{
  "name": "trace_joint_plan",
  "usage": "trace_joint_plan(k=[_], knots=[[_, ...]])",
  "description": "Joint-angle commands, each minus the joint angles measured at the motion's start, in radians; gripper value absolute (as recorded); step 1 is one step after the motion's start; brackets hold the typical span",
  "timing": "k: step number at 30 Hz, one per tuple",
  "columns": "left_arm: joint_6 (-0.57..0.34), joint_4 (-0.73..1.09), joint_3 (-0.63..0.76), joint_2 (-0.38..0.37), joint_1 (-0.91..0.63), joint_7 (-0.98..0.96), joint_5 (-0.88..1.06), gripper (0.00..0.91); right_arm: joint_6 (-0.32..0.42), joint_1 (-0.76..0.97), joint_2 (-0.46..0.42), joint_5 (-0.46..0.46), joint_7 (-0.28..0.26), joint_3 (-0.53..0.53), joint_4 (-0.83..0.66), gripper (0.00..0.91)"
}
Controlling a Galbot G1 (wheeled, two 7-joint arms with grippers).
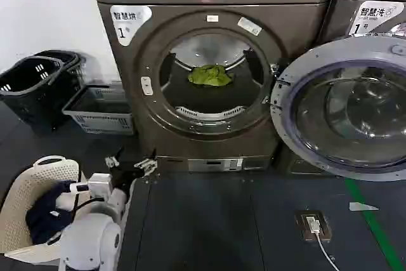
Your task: Grasp the clothes from the dryer.
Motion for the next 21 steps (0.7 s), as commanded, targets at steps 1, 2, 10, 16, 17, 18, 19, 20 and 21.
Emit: trace_joint_plan(k=[1,2,10,16,17,18,19,20,21], knots=[[0.049,0.001,-0.003,0.003,0.001,0.002,0.000,0.907,0.017,-0.001,0.000,0.005,0.034,-0.007,0.002,0.907],[0.049,0.001,-0.003,0.003,0.002,0.002,0.000,0.907,0.014,-0.002,0.002,0.009,0.039,-0.007,0.007,0.907],[0.049,-0.002,0.005,0.001,0.004,0.002,0.004,0.907,0.011,-0.003,0.004,0.020,0.023,-0.007,0.000,0.907],[0.049,-0.005,0.007,0.002,0.009,0.003,0.002,0.907,0.001,-0.001,0.002,0.026,0.030,-0.011,0.005,0.907],[0.049,-0.006,0.007,0.003,0.010,0.003,0.002,0.907,0.001,-0.002,0.003,0.028,0.032,-0.011,0.007,0.907],[0.049,-0.007,0.008,0.003,0.011,0.003,0.000,0.907,0.001,-0.004,0.003,0.029,0.032,-0.011,0.008,0.907],[0.049,-0.007,0.008,0.002,0.012,0.003,0.000,0.907,0.001,-0.005,0.004,0.029,0.033,-0.011,0.008,0.907],[0.049,-0.008,0.008,0.002,0.012,0.003,0.000,0.907,0.000,-0.006,0.004,0.031,0.034,-0.011,0.008,0.907],[0.049,-0.008,0.008,0.002,0.012,0.003,0.000,0.907,0.000,-0.005,0.004,0.033,0.034,-0.010,0.007,0.907]])
